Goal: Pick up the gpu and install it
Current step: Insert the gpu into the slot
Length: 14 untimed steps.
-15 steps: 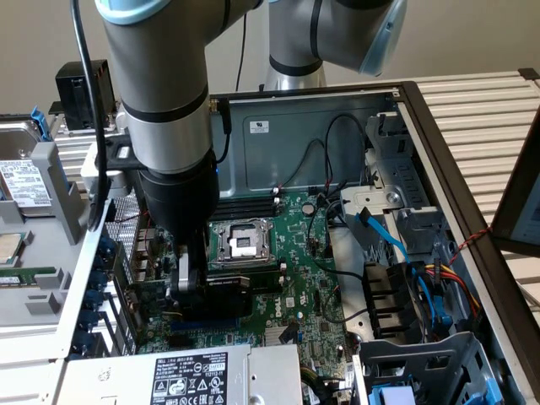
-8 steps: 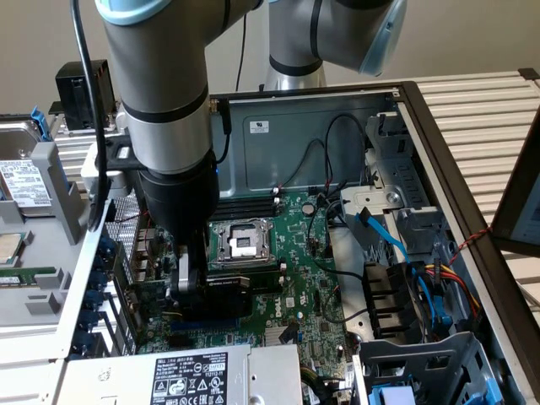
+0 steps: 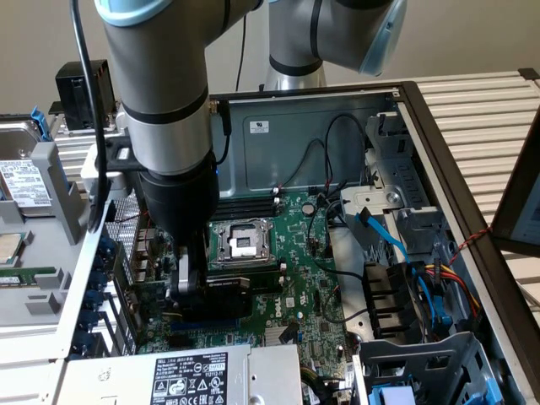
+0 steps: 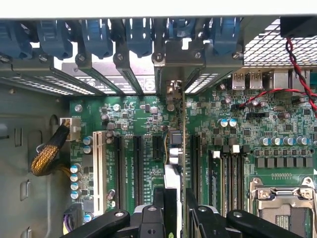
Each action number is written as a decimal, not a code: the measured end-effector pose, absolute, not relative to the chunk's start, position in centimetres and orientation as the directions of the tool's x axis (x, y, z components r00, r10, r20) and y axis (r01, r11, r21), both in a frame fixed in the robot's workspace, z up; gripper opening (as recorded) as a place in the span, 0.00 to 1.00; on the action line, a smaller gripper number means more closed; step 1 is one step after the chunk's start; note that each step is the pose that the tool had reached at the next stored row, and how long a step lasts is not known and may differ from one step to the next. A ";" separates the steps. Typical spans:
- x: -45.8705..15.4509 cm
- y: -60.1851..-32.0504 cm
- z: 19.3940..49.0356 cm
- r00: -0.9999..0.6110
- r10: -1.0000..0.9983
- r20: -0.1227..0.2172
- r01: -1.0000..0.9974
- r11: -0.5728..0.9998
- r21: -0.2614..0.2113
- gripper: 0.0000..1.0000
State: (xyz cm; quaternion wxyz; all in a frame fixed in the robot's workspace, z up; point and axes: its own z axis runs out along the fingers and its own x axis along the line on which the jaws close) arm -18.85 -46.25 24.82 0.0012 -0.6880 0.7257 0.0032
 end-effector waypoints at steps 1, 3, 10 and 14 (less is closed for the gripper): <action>-18.8 -46.3 24.8 -0.053 -0.999 -0.006 -0.999 0.053 0.003 0.27; -18.8 -46.3 24.8 -0.053 -0.999 -0.006 -0.999 0.053 0.003 0.27; -18.7 -46.3 24.8 -0.053 -0.999 -0.006 -0.999 0.053 0.003 0.27; -18.6 -46.3 24.8 -0.053 -0.999 -0.006 -0.999 0.053 0.003 0.27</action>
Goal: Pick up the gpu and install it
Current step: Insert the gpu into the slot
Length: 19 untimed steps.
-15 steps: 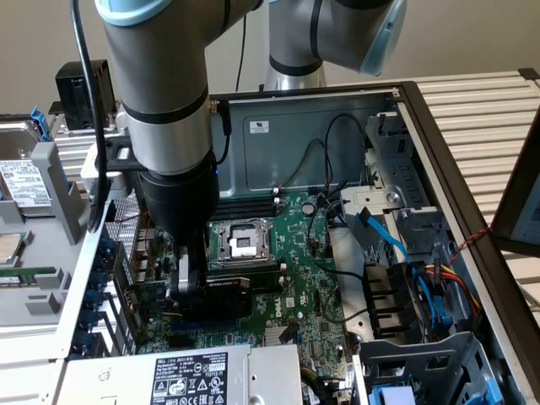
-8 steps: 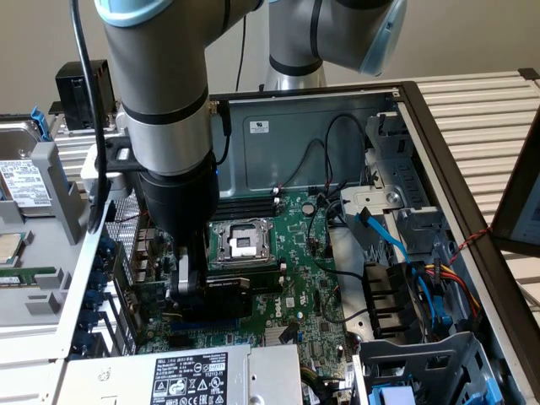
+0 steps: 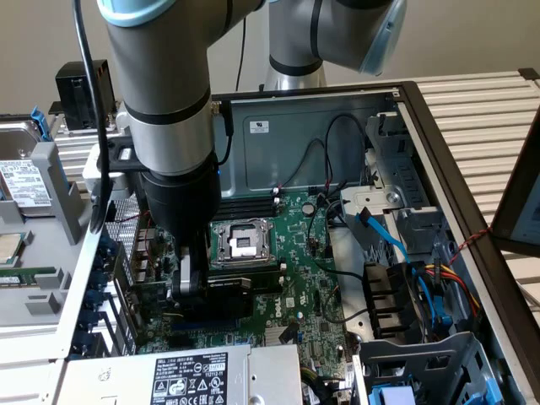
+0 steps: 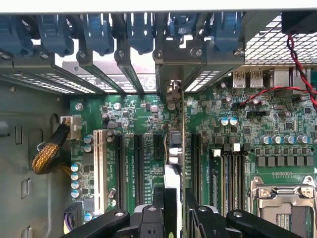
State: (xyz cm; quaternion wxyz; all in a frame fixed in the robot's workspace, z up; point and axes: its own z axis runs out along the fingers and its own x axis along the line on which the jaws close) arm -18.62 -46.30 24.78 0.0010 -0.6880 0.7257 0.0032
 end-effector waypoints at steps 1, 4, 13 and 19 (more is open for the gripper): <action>-18.6 -46.3 24.8 -0.053 -0.999 -0.006 -0.999 0.053 0.003 0.27; -18.6 -46.3 24.7 -0.053 -0.999 -0.007 -0.999 0.053 0.003 0.27; -18.6 -46.3 24.7 -0.053 -0.999 -0.012 -0.999 0.053 0.004 0.27; -18.7 -46.3 24.6 -0.053 -0.998 -0.014 -0.999 0.053 0.007 0.27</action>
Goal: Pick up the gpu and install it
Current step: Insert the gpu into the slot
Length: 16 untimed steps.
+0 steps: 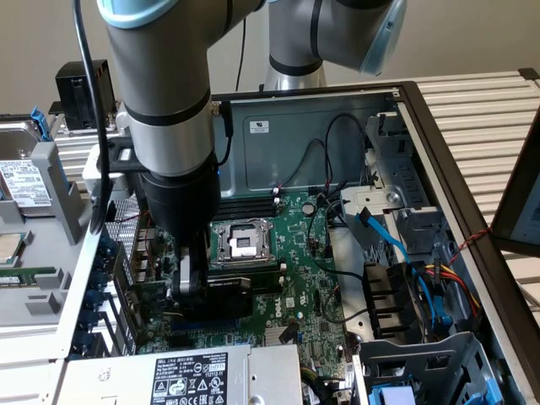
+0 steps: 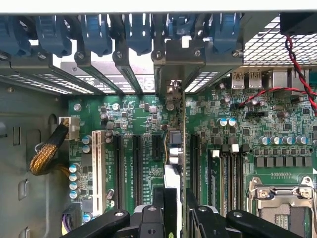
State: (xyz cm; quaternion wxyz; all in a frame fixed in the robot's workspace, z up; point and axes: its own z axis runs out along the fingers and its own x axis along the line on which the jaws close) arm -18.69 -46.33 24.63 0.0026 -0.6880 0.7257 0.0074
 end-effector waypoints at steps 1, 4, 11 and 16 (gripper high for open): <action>-18.7 -46.4 24.6 -0.053 -0.998 -0.014 -0.999 0.053 0.008 0.27; -18.7 -46.4 24.6 -0.053 -0.998 -0.013 -0.999 0.053 0.009 0.27; -18.7 -46.4 24.5 -0.053 -0.998 -0.014 -0.999 0.053 0.009 0.27; -18.7 -46.4 24.4 -0.053 -0.998 -0.014 -0.999 0.053 0.009 0.27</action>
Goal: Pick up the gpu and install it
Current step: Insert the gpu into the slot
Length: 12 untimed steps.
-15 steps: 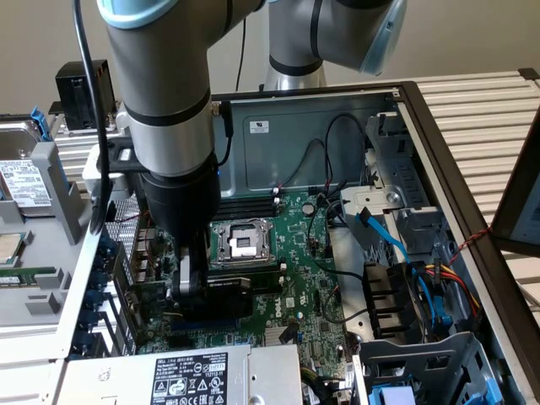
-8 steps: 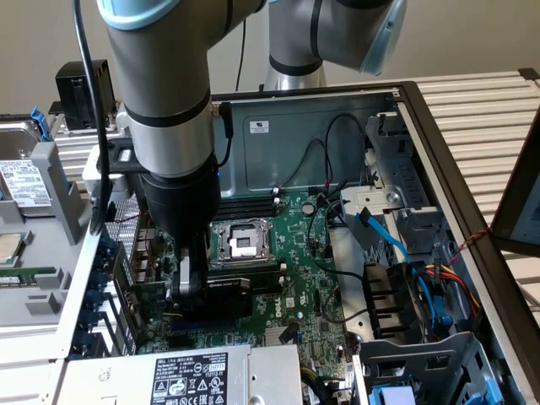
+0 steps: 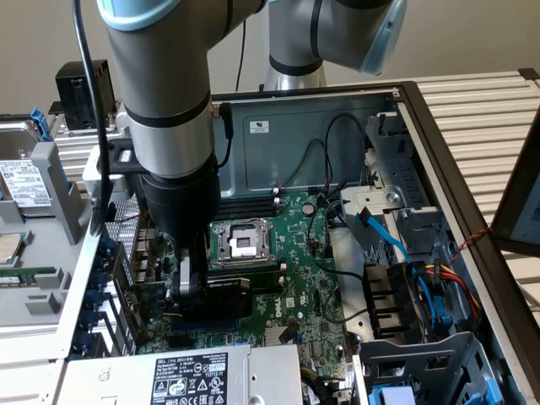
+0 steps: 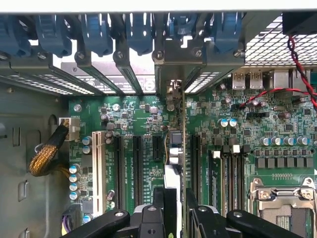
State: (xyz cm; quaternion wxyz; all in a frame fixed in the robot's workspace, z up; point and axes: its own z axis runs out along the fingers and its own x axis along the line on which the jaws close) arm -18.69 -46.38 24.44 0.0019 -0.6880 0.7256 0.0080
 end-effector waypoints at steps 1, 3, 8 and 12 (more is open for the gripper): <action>-18.7 -46.4 24.4 -0.053 -0.998 -0.014 -0.999 0.053 0.009 0.27; -18.7 -46.4 24.4 -0.053 -0.998 -0.014 -0.999 0.053 0.009 0.27; -18.7 -46.4 24.4 -0.053 -0.998 -0.014 -0.999 0.053 0.009 0.27; -18.7 -46.4 24.3 -0.053 -0.998 -0.014 -0.999 0.053 0.009 0.27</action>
